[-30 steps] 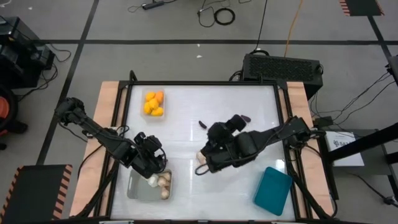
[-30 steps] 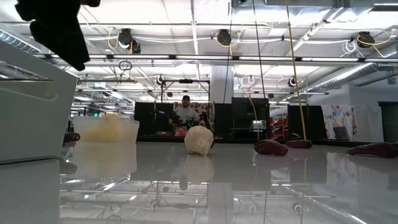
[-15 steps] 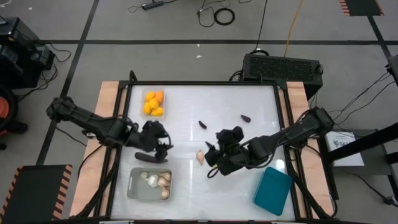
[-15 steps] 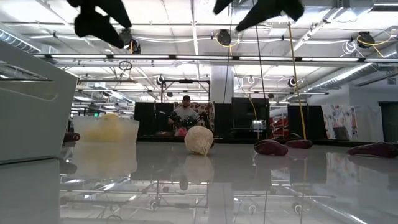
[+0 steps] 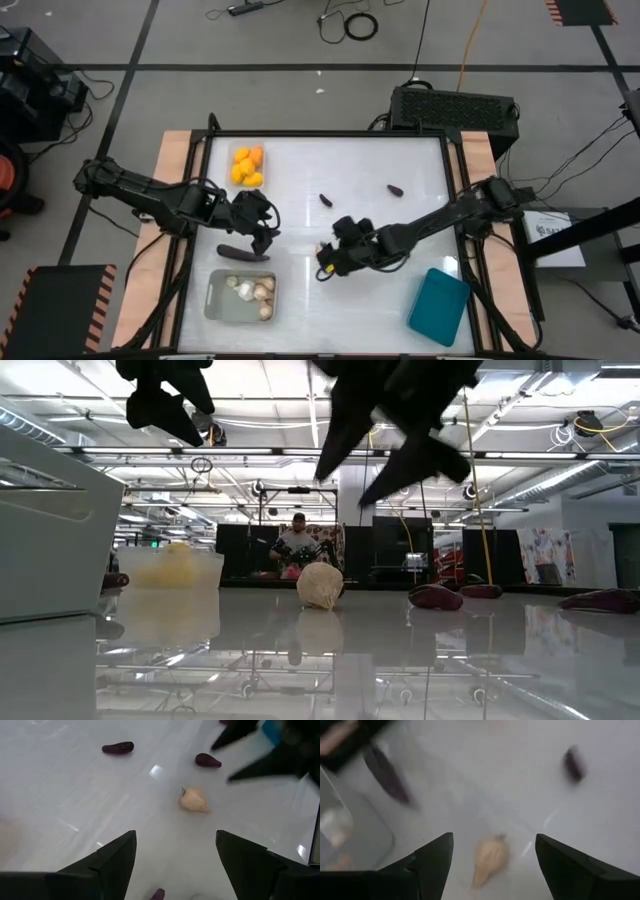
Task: Sort produce into baskets
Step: Put the white garlic into the gray bin
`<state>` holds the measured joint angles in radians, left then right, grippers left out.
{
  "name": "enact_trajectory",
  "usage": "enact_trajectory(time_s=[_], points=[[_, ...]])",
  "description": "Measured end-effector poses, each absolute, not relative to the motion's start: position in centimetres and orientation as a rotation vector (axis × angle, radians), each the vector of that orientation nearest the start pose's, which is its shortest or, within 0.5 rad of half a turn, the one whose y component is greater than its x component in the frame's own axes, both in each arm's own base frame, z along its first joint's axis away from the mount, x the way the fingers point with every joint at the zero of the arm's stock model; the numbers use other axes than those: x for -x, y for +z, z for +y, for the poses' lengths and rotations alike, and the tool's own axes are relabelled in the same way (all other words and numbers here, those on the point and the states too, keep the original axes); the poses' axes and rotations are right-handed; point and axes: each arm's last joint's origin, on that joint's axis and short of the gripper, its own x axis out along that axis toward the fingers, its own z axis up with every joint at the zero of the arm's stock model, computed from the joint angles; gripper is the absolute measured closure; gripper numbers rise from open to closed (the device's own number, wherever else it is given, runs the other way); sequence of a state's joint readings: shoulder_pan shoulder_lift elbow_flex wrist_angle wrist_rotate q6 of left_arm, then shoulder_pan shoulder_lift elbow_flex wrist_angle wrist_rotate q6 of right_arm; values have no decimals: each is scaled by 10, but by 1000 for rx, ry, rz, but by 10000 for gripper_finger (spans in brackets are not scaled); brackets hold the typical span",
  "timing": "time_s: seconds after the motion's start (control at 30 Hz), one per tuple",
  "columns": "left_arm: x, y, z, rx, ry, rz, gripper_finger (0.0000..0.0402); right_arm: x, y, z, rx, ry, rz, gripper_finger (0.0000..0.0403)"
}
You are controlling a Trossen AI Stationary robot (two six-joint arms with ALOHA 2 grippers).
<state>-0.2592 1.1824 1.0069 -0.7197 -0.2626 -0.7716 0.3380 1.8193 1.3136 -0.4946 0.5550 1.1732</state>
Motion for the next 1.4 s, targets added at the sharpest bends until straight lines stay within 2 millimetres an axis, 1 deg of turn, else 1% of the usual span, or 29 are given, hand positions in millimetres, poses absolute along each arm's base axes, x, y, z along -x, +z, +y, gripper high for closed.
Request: enact_trajectory(time_s=[0.1,0.2,0.3,0.43,0.63,0.8,0.9,1.03,1.2,1.3,1.4], points=[[-226,289,-52,500,328,809,123,-374,194,109,-694,-626,728,129],[-226,289,-53,504,321,814,123,-379,183,108,-716,-624,747,129],[-226,289,-53,503,321,816,123,-382,178,109,-726,-626,741,129],[-226,289,-53,505,322,816,123,-383,177,109,-730,-634,731,129],[-225,289,-53,505,319,816,123,-392,163,111,-696,-629,695,129],[-225,289,-55,500,312,821,123,-393,145,118,-650,-624,734,129],[-226,288,-56,496,311,828,123,-394,138,118,-639,-626,749,129],[-229,284,-58,488,312,840,123,-396,122,119,-647,-633,788,129],[-234,277,-61,474,319,872,123,-396,113,124,-650,-629,806,135],[-237,273,-63,470,317,891,123,-395,114,125,-641,-622,814,154],[-239,270,-64,464,318,902,123,-392,119,126,-632,-608,838,182]])
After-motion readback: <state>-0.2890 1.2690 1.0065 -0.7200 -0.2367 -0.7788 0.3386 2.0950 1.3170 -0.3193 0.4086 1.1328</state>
